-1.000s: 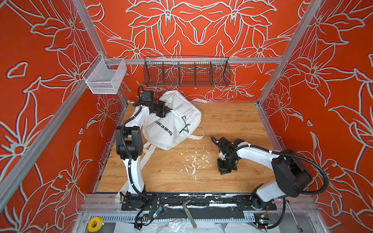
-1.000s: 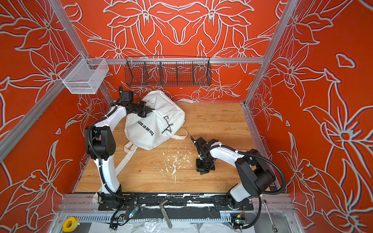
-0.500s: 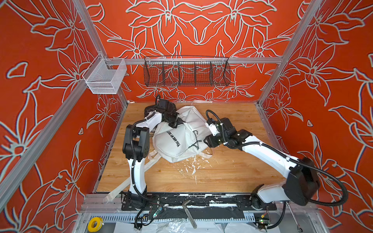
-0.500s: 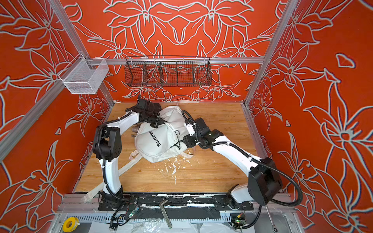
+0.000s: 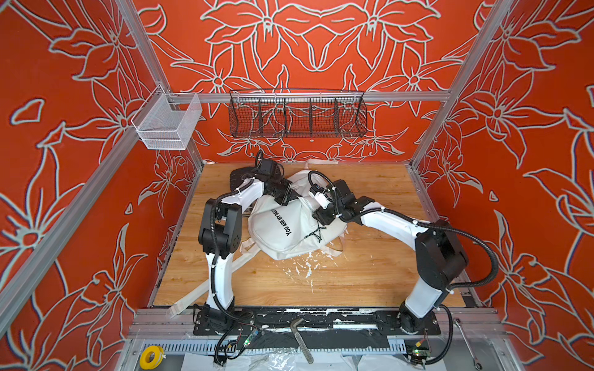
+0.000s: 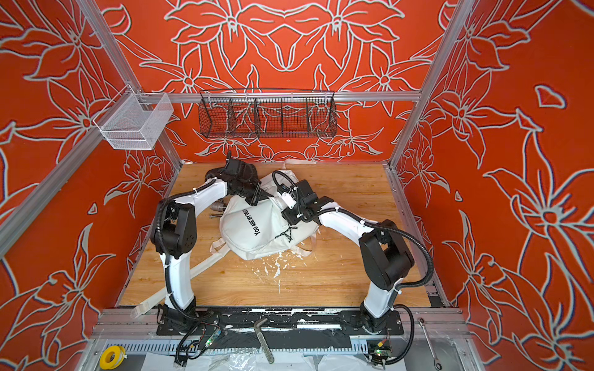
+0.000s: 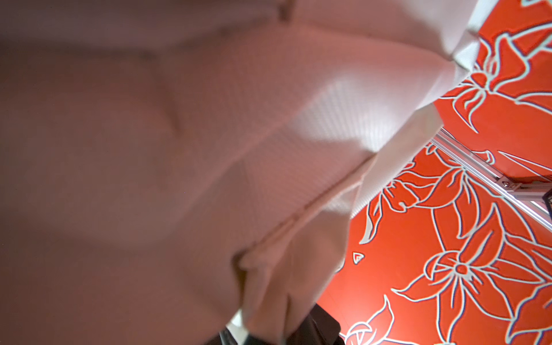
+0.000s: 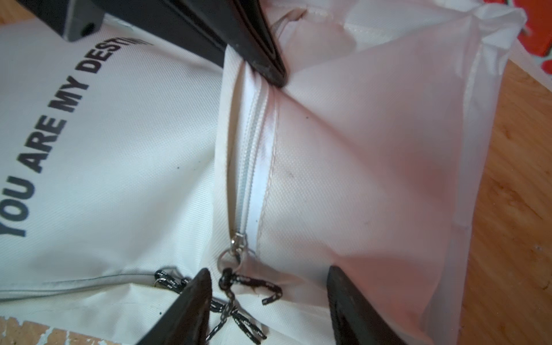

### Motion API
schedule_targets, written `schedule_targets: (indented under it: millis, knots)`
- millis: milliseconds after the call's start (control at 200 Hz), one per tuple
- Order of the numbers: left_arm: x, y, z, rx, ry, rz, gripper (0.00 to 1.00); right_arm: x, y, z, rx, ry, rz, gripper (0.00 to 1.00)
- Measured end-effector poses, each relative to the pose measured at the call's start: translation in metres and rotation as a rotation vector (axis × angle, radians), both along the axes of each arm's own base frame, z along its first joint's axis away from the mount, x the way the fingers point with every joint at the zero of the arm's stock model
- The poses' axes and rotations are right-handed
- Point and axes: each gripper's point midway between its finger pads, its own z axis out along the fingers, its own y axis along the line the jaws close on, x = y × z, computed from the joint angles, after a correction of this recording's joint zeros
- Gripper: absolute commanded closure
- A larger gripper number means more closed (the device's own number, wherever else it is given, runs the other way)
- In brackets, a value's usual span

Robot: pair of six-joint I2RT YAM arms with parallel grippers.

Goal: Pack books, pencil case, and school supplies into a backpack
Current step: Zip the student bag at the center of the table.

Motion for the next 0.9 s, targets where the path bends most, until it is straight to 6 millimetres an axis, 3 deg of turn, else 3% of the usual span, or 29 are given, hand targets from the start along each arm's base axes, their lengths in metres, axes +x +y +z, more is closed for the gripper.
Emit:
schedule_targets:
  millis: [145, 385, 530, 696, 901]
  knots:
    - [0.000, 0.000, 0.000, 0.000, 0.001, 0.001, 1.00, 0.000, 0.000, -0.001, 0.000, -0.001, 0.018, 0.66]
    - [0.000, 0.000, 0.001, 0.001, 0.003, 0.002, 1.00, -0.004, 0.003, -0.001, 0.006, 0.009, 0.048, 0.83]
    - [0.000, 0.000, 0.001, -0.001, 0.007, 0.005, 1.00, -0.009, 0.006, -0.003, 0.008, 0.020, 0.064, 1.00]
    - [0.000, 0.000, 0.002, -0.001, 0.008, 0.006, 1.00, -0.014, 0.003, -0.008, -0.007, 0.033, 0.058, 1.00]
    - [0.003, 0.002, 0.007, -0.001, 0.005, 0.012, 1.00, -0.036, -0.010, -0.026, -0.039, 0.100, 0.047, 1.00]
